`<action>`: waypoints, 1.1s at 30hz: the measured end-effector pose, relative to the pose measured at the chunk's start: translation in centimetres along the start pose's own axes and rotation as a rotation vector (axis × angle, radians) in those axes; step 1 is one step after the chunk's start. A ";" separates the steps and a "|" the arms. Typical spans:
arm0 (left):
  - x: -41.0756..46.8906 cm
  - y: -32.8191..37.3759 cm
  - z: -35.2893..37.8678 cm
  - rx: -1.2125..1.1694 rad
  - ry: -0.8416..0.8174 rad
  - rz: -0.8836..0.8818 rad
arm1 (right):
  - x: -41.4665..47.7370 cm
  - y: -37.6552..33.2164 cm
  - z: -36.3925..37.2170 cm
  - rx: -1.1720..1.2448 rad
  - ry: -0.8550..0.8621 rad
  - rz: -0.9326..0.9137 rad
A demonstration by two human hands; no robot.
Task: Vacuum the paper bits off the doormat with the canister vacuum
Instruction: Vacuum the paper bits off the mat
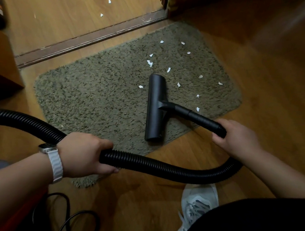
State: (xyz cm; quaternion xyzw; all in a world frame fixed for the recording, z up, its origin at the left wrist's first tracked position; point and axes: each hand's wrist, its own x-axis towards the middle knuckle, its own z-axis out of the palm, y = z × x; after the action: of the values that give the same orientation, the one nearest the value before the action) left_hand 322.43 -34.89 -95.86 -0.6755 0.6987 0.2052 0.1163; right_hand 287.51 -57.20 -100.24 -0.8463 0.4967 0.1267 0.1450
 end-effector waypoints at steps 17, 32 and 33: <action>-0.7 -0.4 -0.2 0.041 -0.044 0.003 | 1.4 -2.2 0.1 0.041 0.065 -0.044; -1.9 -1.0 0.6 0.017 -0.037 -0.032 | 7.0 -7.6 -1.9 -0.112 0.072 -0.157; -2.1 -1.0 0.7 0.024 -0.031 -0.029 | 7.1 -8.1 -2.2 -0.117 0.071 -0.169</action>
State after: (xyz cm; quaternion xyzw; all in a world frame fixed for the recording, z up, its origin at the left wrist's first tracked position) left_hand 323.50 -32.70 -95.71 -0.6806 0.6895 0.2055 0.1383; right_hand 298.16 -59.99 -99.77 -0.8961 0.4202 0.1130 0.0877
